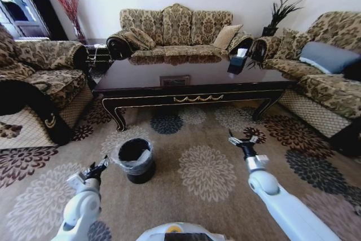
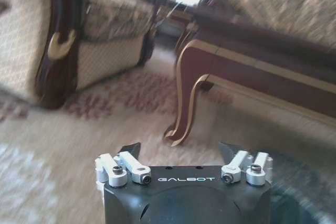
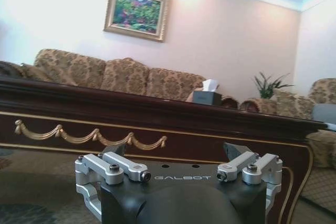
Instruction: Move to the front of the table and pick up the trash from the floor, then place it into the trash bin.
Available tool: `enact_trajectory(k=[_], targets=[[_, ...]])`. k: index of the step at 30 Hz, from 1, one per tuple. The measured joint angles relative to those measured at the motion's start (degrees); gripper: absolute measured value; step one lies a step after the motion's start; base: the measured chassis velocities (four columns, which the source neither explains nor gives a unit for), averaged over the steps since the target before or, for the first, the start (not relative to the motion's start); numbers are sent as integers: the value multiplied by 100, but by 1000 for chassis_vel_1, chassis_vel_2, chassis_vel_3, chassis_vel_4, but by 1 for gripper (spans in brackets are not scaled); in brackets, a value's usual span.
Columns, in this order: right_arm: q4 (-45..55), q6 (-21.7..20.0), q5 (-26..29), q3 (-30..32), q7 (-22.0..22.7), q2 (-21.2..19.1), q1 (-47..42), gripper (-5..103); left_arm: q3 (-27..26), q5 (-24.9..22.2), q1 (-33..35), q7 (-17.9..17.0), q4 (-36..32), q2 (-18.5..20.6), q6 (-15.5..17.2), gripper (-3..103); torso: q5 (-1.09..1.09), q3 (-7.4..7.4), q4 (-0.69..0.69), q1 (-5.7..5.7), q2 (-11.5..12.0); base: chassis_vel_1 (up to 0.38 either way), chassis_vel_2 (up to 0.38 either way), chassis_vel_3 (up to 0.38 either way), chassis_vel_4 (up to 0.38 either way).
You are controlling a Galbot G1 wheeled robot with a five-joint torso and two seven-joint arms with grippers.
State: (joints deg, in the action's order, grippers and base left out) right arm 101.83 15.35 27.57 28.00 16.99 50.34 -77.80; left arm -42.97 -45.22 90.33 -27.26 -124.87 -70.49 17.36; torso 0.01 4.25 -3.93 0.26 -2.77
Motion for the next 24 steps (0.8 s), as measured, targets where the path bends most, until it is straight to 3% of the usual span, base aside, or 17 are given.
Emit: enact_trajectory(k=[3,4,5,7,10,11,14,15,18,24], targets=[[504,-114,-8,381,202,163,-339,100,-208,211,266,181,-597,28,-127,98,-1,0,5,0,0,0,0,0,0],[651,-148,-17,488,238,225,-427,100,-274,485,364,397,-655,20,-282,99,0,0,5,0,0,0,0,0,0],[651,-148,-17,488,238,225,-427,100,-274,485,364,397,-655,20,-282,99,0,0,5,0,0,0,0,0,0],[877,-204,-83,676,301,371,-561,100,-352,1234,598,1010,-647,16,-668,99,-1,0,5,0,-1,0,0,0,0],[1150,-200,-316,939,202,607,-853,100,-456,2088,934,2408,-486,34,-1588,100,-2,1,5,0,0,0,0,0,0],[1150,-200,-316,939,202,607,-853,100,-456,2088,934,2408,-486,34,-1588,100,-2,1,5,0,0,0,0,0,0],[1392,-70,-587,1240,-71,841,-1266,100,-755,2715,998,3494,-262,12,-2622,100,-1,0,3,0,0,0,0,0,0],[1503,-54,-619,1365,-181,932,-1443,100,-834,2820,1002,3706,-221,-8,-2801,100,-1,1,3,0,0,0,0,0,0],[1796,-88,-580,1553,-380,1148,-1823,100,-924,2905,999,3880,-204,-121,-2957,100,-1,1,3,0,0,0,0,0,0],[2389,-352,-476,1607,-628,1503,-2284,100,-822,2873,1186,3724,-433,-380,-2896,100,-1,1,2,0,0,0,0,0,0]])
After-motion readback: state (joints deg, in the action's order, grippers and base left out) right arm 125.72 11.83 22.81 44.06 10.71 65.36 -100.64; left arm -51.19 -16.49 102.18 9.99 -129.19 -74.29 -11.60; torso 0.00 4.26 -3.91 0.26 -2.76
